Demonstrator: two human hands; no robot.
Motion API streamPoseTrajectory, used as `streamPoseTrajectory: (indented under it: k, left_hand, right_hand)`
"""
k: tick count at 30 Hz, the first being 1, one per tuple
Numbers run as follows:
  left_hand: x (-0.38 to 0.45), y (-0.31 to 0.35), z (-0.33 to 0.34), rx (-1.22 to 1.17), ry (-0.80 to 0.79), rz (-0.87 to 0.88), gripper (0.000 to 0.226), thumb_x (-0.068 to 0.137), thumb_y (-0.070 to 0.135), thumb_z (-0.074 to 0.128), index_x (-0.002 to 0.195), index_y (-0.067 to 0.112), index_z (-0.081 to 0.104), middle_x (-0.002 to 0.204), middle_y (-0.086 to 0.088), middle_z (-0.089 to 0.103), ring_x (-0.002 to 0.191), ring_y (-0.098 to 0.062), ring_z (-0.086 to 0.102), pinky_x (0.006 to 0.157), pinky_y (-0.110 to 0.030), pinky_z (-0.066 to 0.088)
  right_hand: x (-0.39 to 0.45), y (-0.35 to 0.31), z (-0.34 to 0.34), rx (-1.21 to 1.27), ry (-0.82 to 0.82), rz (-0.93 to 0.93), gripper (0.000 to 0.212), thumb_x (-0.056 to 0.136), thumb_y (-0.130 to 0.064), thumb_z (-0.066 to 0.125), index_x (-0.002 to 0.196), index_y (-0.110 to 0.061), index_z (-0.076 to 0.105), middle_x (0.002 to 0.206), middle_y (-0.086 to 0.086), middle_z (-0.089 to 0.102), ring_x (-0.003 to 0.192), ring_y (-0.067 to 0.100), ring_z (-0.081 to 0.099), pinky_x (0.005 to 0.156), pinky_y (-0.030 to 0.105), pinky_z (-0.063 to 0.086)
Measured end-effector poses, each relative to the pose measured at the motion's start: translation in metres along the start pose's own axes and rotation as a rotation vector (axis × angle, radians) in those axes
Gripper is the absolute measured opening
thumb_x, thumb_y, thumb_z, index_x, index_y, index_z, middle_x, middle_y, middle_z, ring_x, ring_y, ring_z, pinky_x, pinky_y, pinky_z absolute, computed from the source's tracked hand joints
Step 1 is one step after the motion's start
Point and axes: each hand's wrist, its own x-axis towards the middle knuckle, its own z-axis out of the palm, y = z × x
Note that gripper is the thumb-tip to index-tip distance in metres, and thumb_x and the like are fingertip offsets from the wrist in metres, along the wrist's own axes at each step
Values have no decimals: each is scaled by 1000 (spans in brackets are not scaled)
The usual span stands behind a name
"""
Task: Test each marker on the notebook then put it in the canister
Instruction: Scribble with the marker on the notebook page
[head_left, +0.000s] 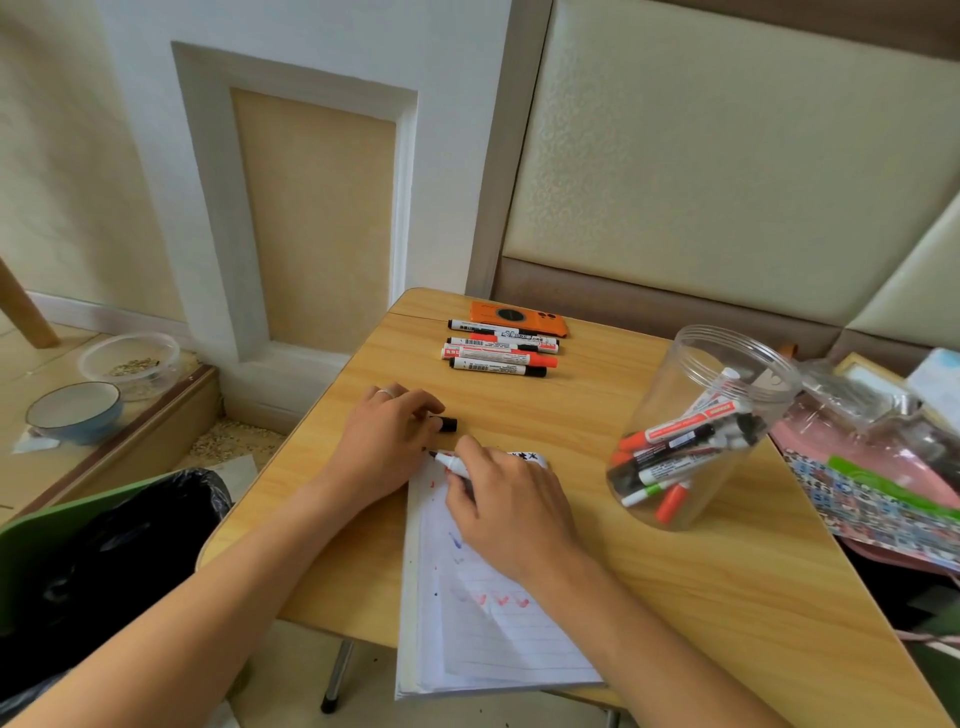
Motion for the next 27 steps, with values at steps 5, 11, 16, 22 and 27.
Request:
streamPoseTrajectory:
  k: [5,11,16,22,27]
  left_hand:
    - [-21,4,-9,-59,42,15,24,97,34,59,117,20,58,107,5,54,105,-16,53,87,-31,48]
    - [-51,7,-18,39,-80,79,56,84,70,59,119,31,42,114,13,50,105,-10,45,92,-32,43]
    - [-58,1,-15,84,-103,104,62,82,77,49,127,35,40,122,13,47,112,-10,42,98,-32,41]
    - [-59,2,-14,153,-121,127,54,92,68,45,137,38,43,134,10,42,121,-9,36,105,-28,34]
    - [-59,2,-12,188,-144,127,54,95,68,39,140,38,43,142,10,38,130,-10,33,113,-31,30]
  right_hand:
    - [0,-3,-7,91,-8,54,19,103,-40,44,113,-24,48,89,-6,63,71,22,55,71,40,48]
    - [8,2,-23,490,85,270,10,103,-17,44,111,-22,48,90,-3,59,77,18,59,67,41,48]
    - [20,9,-37,902,30,500,14,104,-5,51,105,-16,59,100,8,65,75,21,74,71,35,63]
    - [26,19,-38,1619,-24,742,36,106,3,46,115,-13,77,103,14,77,98,28,77,81,39,63]
    - [22,17,-36,1464,-71,653,20,98,-3,66,116,-9,67,84,10,66,69,16,62,49,20,42]
